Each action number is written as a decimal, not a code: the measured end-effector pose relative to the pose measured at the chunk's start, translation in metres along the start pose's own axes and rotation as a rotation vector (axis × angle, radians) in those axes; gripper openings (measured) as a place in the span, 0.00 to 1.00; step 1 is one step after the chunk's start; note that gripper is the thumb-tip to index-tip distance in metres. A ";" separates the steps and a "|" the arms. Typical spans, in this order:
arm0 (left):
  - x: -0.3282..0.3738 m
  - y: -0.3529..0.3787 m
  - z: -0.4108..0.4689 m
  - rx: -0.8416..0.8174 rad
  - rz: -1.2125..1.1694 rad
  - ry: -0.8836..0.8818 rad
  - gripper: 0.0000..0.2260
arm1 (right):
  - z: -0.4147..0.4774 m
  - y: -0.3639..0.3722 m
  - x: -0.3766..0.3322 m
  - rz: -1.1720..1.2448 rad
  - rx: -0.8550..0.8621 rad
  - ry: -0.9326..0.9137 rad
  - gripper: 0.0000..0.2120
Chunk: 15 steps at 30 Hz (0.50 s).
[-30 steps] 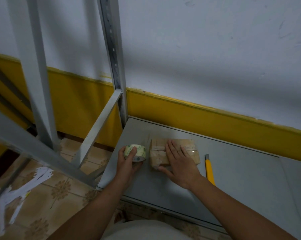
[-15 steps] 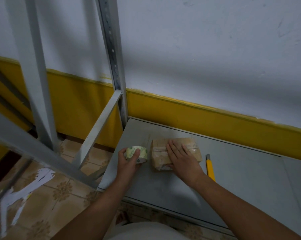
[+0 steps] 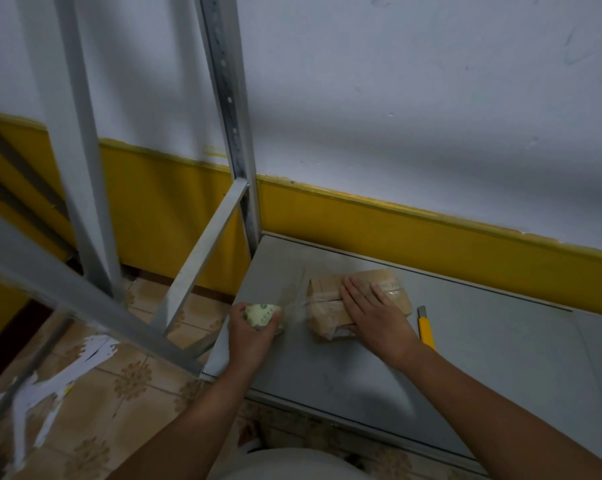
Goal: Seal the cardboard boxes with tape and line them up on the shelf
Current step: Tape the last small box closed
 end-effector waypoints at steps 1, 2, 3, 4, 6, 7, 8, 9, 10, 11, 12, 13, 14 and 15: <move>0.001 -0.002 0.000 0.003 0.051 0.026 0.27 | 0.000 0.000 0.001 -0.005 0.002 -0.003 0.36; 0.004 -0.002 -0.001 -0.006 0.106 0.038 0.27 | 0.001 0.000 0.001 -0.003 0.002 -0.007 0.36; 0.006 -0.002 -0.001 -0.023 0.159 0.033 0.28 | 0.002 0.000 0.002 0.001 0.000 -0.013 0.36; 0.006 -0.001 -0.002 -0.051 0.197 0.011 0.29 | 0.002 0.001 0.003 0.002 0.004 -0.023 0.35; 0.004 0.001 -0.002 -0.106 0.251 -0.022 0.30 | 0.003 0.001 0.010 0.000 0.018 -0.036 0.35; 0.005 0.001 0.000 -0.123 0.284 -0.001 0.30 | 0.003 0.000 0.016 0.011 0.021 -0.036 0.34; 0.008 0.002 0.001 -0.137 0.309 0.052 0.29 | 0.003 0.000 0.023 0.033 0.027 -0.036 0.34; 0.011 0.003 0.002 -0.154 0.331 0.118 0.28 | 0.001 -0.002 0.031 0.065 0.032 -0.035 0.33; 0.015 0.006 0.001 -0.181 0.351 0.182 0.26 | -0.001 -0.002 0.039 0.099 0.032 -0.035 0.33; 0.022 0.011 -0.002 -0.216 0.357 0.240 0.25 | -0.002 -0.003 0.048 0.127 0.025 -0.032 0.33; 0.029 0.018 -0.006 -0.258 0.360 0.287 0.25 | -0.002 -0.003 0.056 0.144 0.019 -0.028 0.33; 0.035 0.026 -0.011 -0.301 0.368 0.308 0.25 | -0.002 -0.004 0.064 0.156 0.016 -0.021 0.33; 0.041 0.033 -0.016 -0.352 0.367 0.312 0.25 | -0.001 -0.004 0.070 0.162 0.012 -0.014 0.32; 0.042 0.042 -0.019 -0.396 0.351 0.296 0.24 | -0.001 -0.004 0.075 0.162 0.003 -0.005 0.31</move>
Point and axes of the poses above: each hand's wrist, its own z-axis towards the middle knuckle, its own y-axis out of the palm, x = y × z, the point moved 7 cm from there along z, towards the middle knuckle, and after that the axes turned 8 degrees about y, right-handed, at the moved point
